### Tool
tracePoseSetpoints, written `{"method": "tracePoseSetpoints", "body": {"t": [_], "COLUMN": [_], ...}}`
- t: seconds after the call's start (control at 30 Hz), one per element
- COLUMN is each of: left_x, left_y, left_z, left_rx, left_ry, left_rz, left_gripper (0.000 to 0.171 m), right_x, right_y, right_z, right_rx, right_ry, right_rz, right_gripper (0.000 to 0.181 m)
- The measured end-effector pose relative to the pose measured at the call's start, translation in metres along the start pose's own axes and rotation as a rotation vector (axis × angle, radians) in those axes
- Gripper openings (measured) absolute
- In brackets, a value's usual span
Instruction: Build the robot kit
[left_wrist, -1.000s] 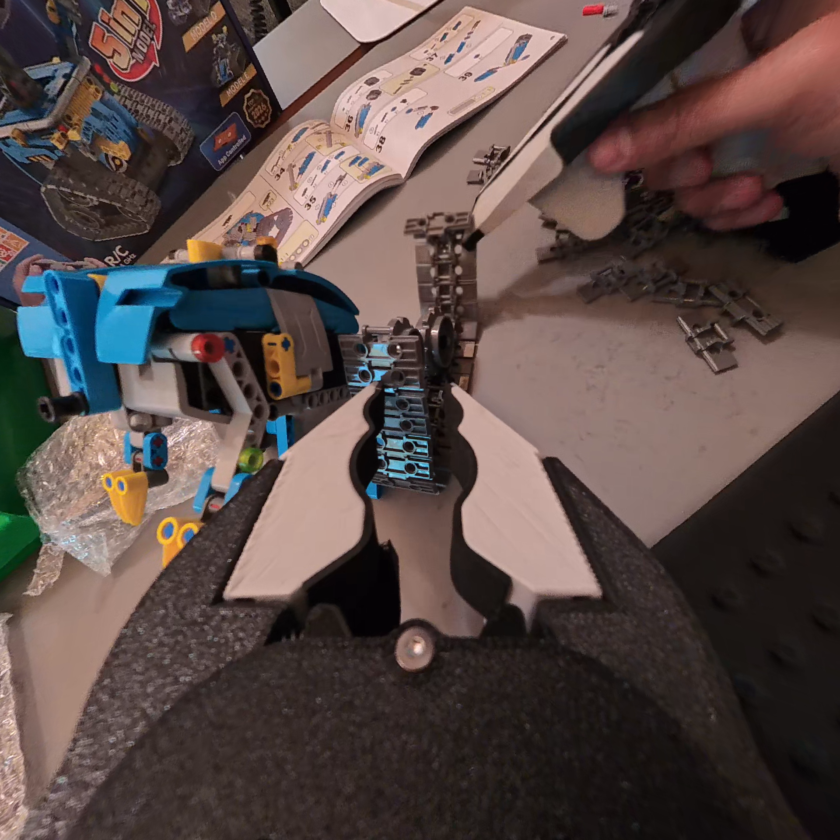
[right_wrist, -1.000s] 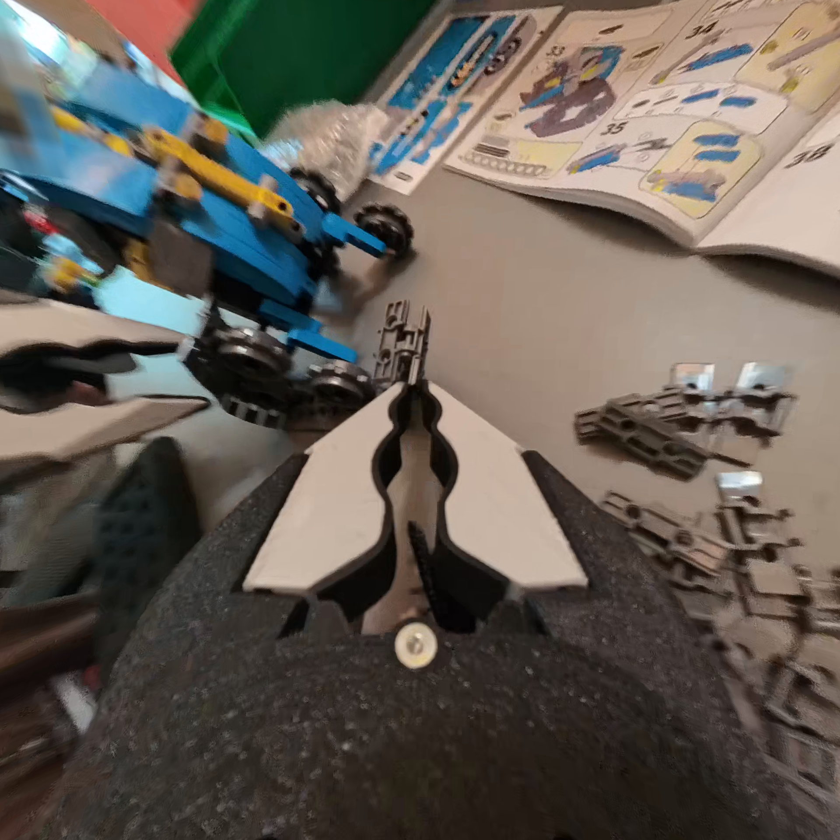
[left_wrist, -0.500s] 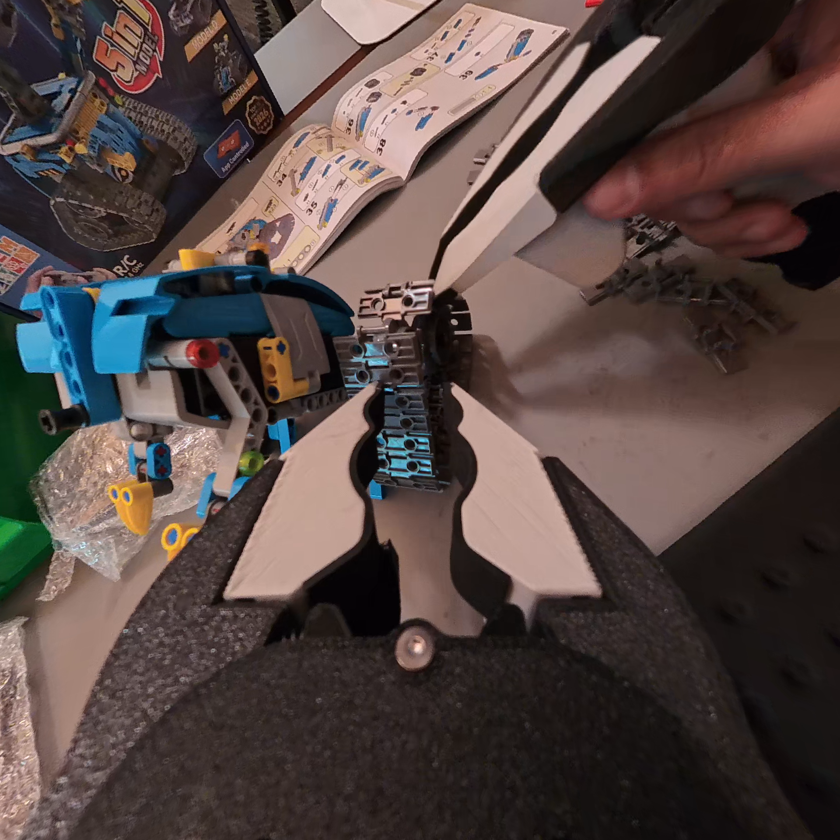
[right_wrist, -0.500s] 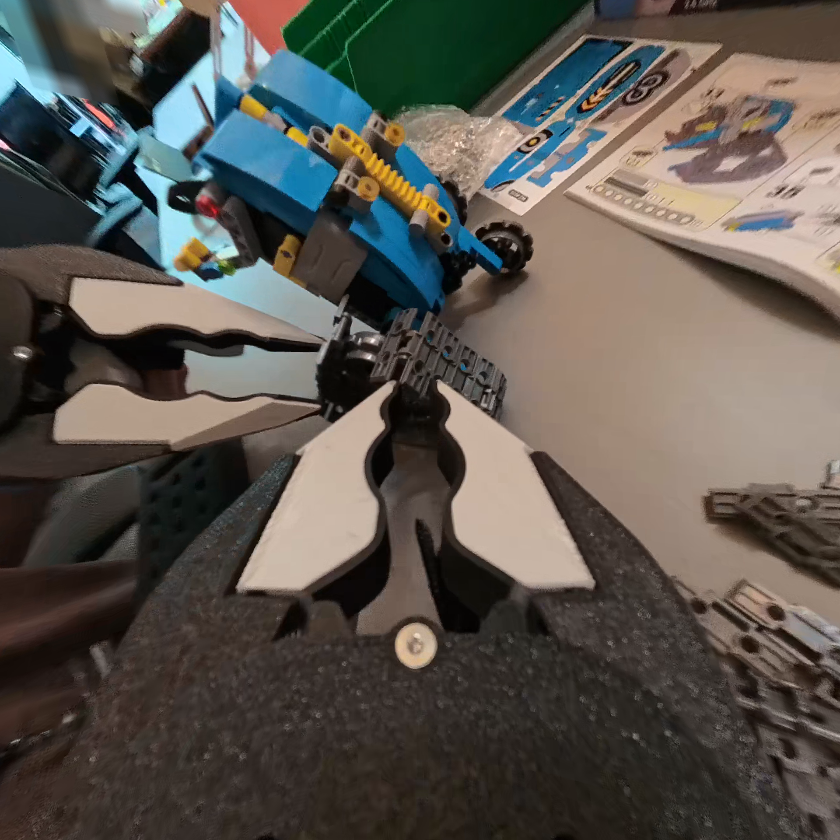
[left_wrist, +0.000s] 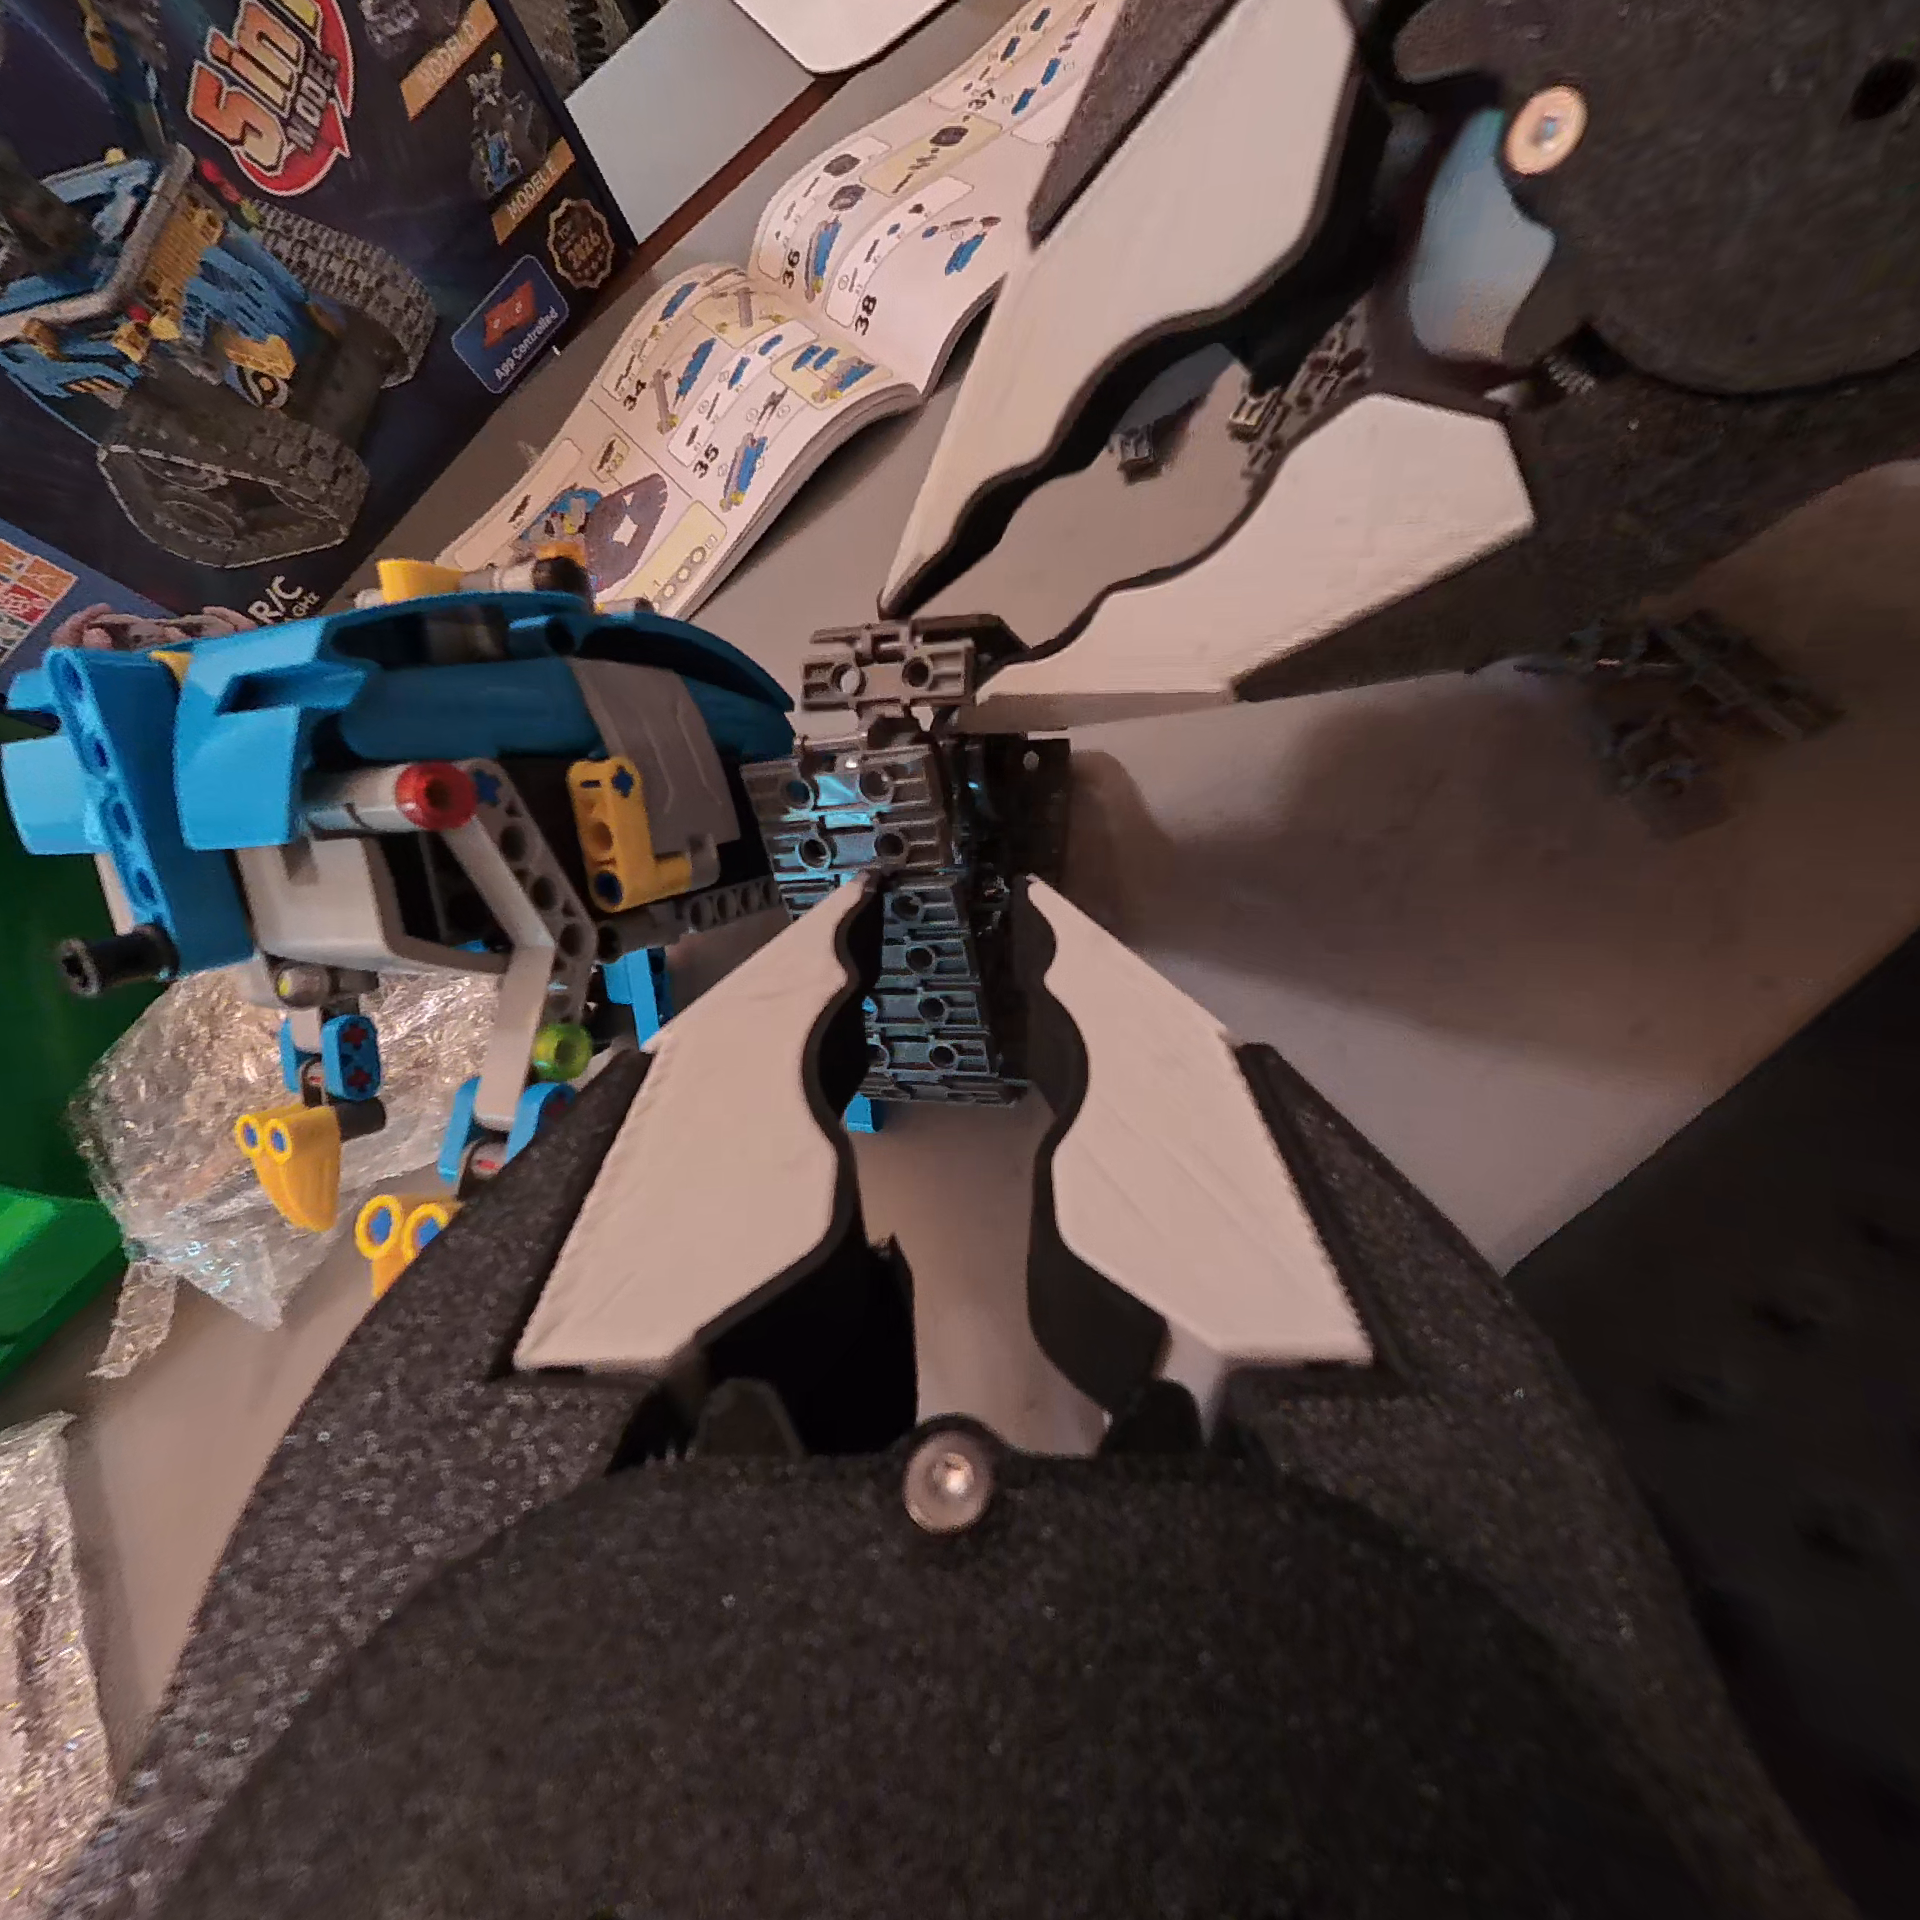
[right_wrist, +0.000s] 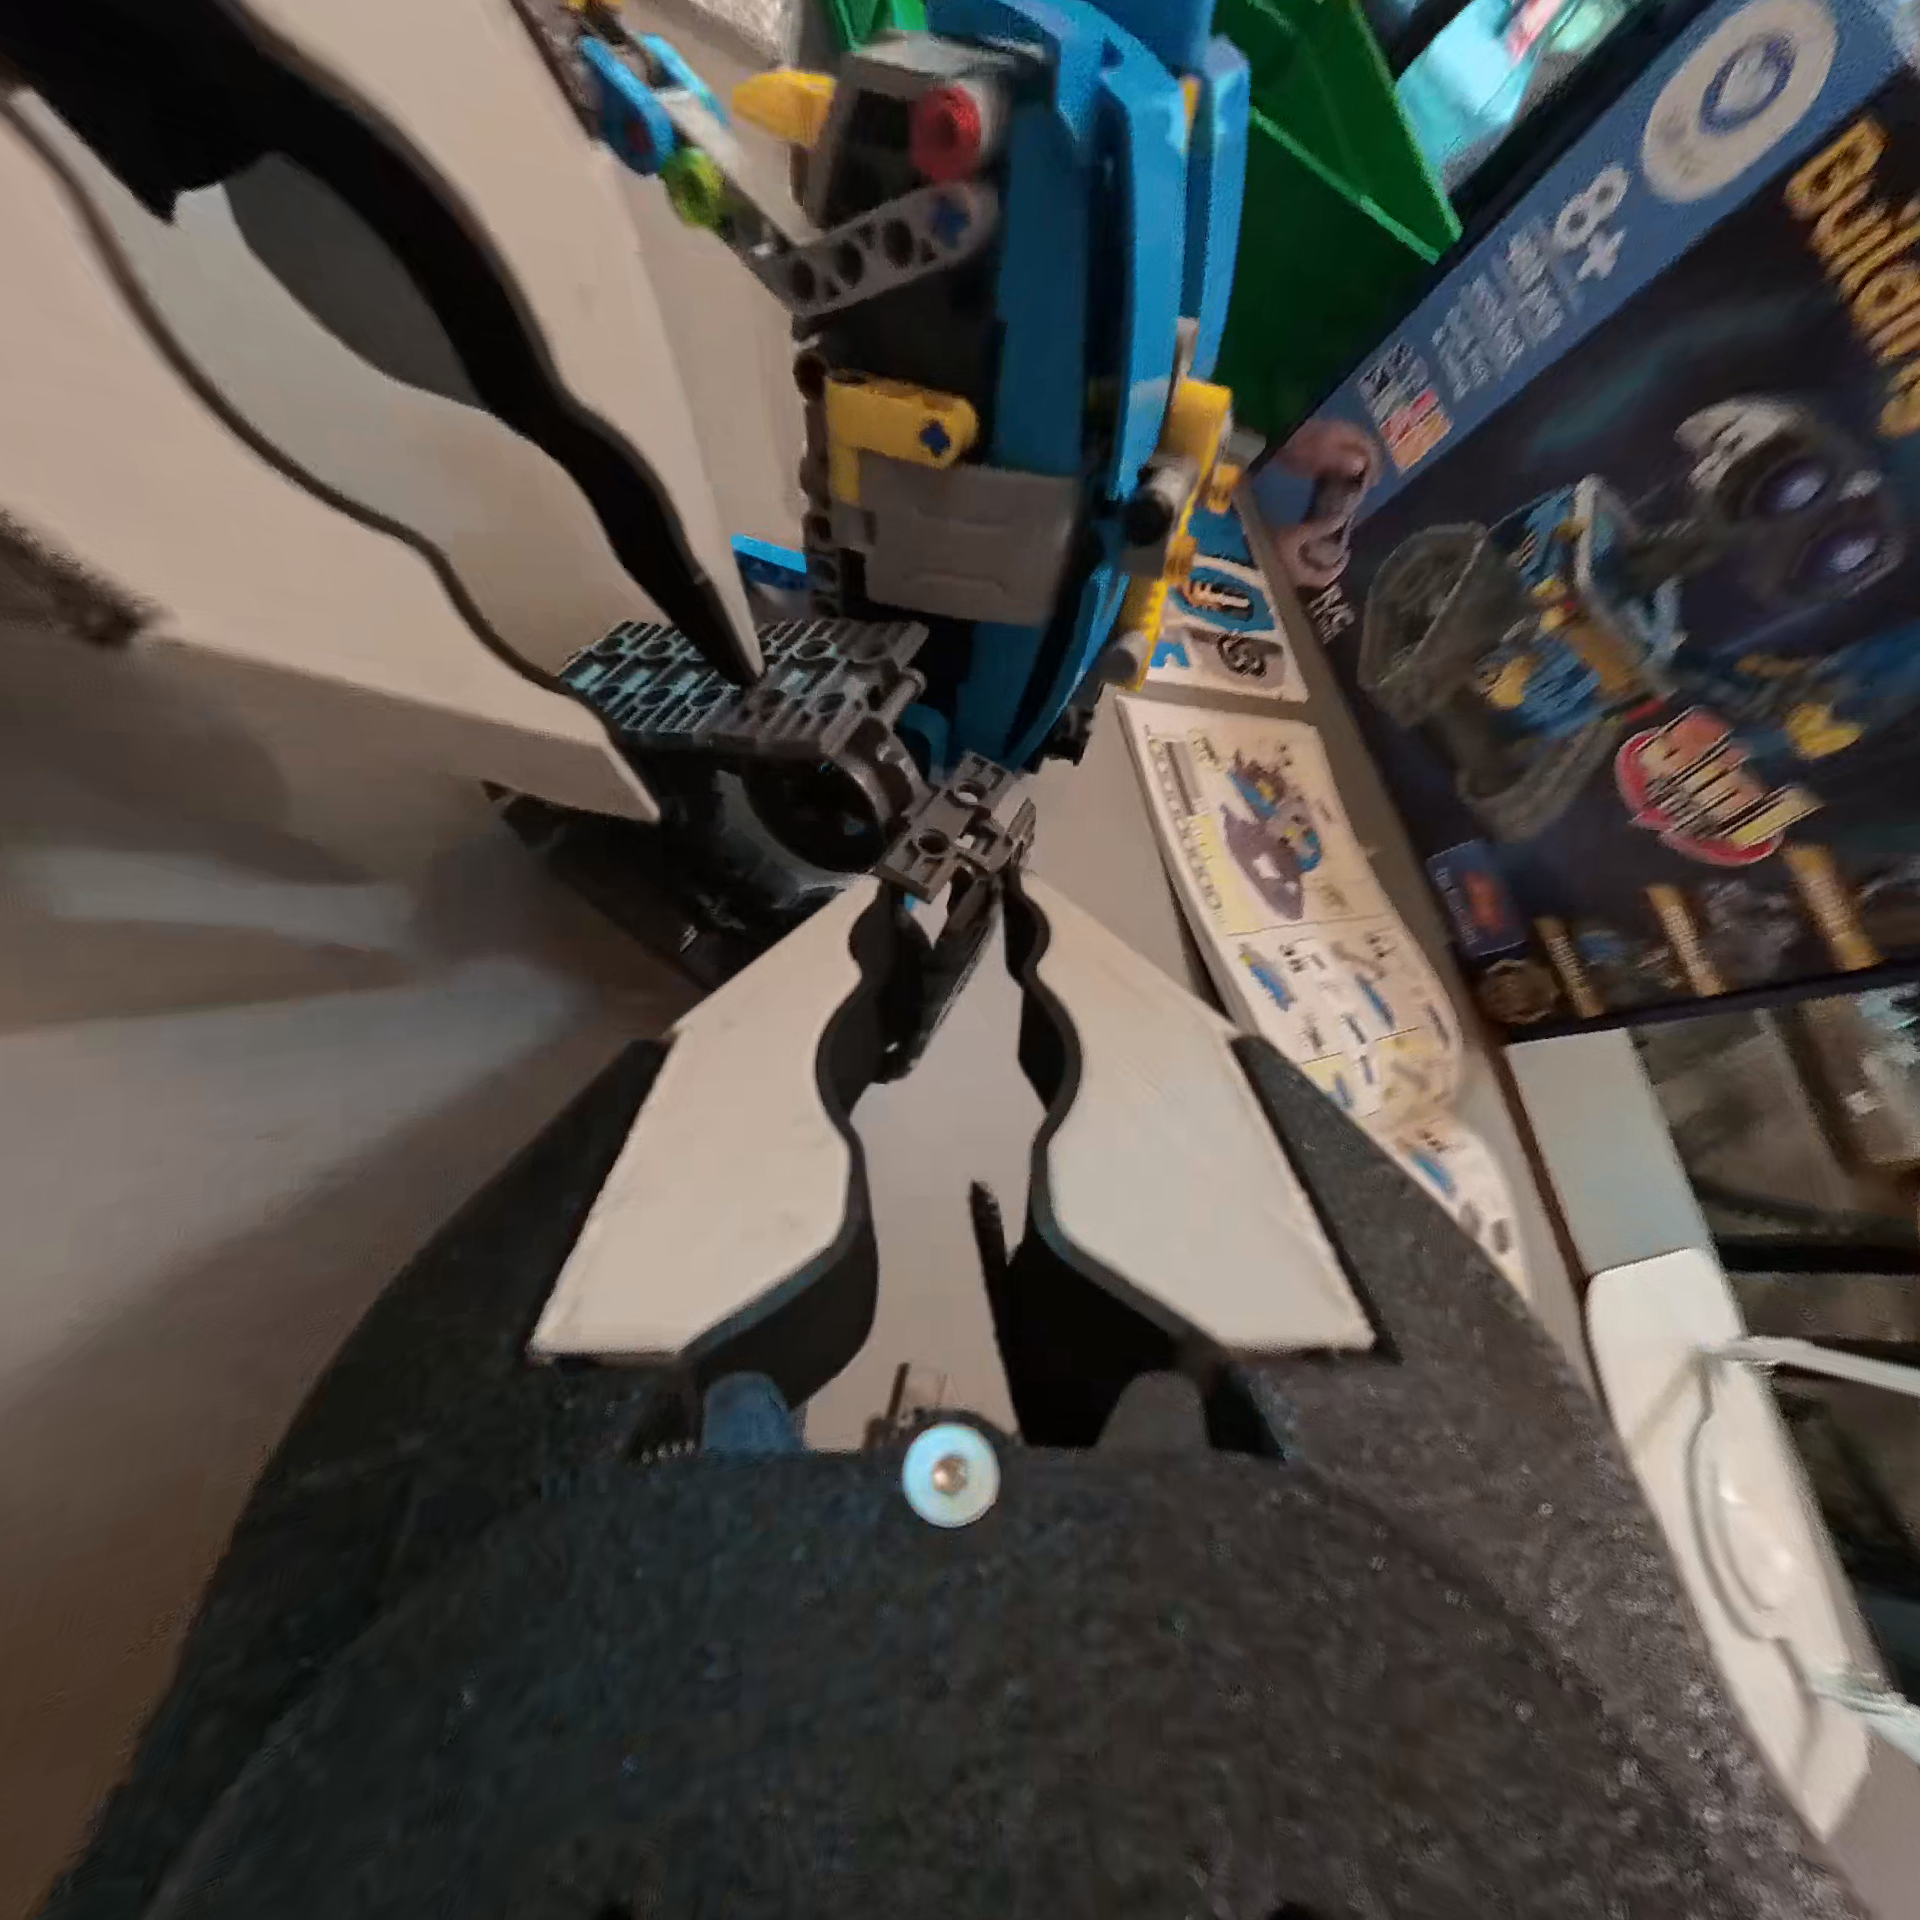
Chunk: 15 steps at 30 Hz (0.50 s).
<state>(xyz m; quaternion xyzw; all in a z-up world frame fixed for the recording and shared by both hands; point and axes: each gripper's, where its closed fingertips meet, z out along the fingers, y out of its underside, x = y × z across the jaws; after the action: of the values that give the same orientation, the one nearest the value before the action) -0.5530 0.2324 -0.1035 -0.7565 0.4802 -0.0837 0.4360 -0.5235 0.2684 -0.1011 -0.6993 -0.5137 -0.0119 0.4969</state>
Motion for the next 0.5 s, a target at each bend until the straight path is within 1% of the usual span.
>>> {"method": "tracePoseSetpoints", "body": {"t": [0.1, 0.17, 0.2, 0.3, 0.43, 0.5], "left_x": [0.0001, 0.0001, -0.0006, -0.0038, -0.0047, -0.0045], "left_y": [0.0003, -0.0007, -0.0010, -0.0020, -0.0023, -0.0021], "left_z": [0.0000, 0.0006, 0.0010, 0.0018, 0.0022, 0.0023], "left_rx": [0.001, 0.005, 0.004, 0.001, -0.001, 0.004], "left_ry": [0.001, -0.001, -0.006, -0.029, -0.043, -0.044], "left_rz": [0.002, 0.007, 0.011, 0.028, 0.044, 0.039], "left_gripper": [0.024, 0.023, 0.022, 0.016, 0.016, 0.015], "right_x": [-0.0005, 0.0007, 0.0014, 0.0030, 0.0020, -0.0005], "right_y": [-0.0021, -0.0036, -0.0032, -0.0021, -0.0035, -0.0037], "right_z": [-0.0035, -0.0058, -0.0061, -0.0061, -0.0076, -0.0069], "right_rx": [0.024, 0.036, 0.033, 0.037, 0.066, 0.066], "right_ry": [0.025, 0.035, 0.030, -0.016, -0.119, -0.151], "right_rz": [-0.071, -0.102, -0.087, 0.044, 0.287, 0.343], "right_gripper": [0.018, 0.006, 0.006, 0.006, 0.007, 0.007]}}
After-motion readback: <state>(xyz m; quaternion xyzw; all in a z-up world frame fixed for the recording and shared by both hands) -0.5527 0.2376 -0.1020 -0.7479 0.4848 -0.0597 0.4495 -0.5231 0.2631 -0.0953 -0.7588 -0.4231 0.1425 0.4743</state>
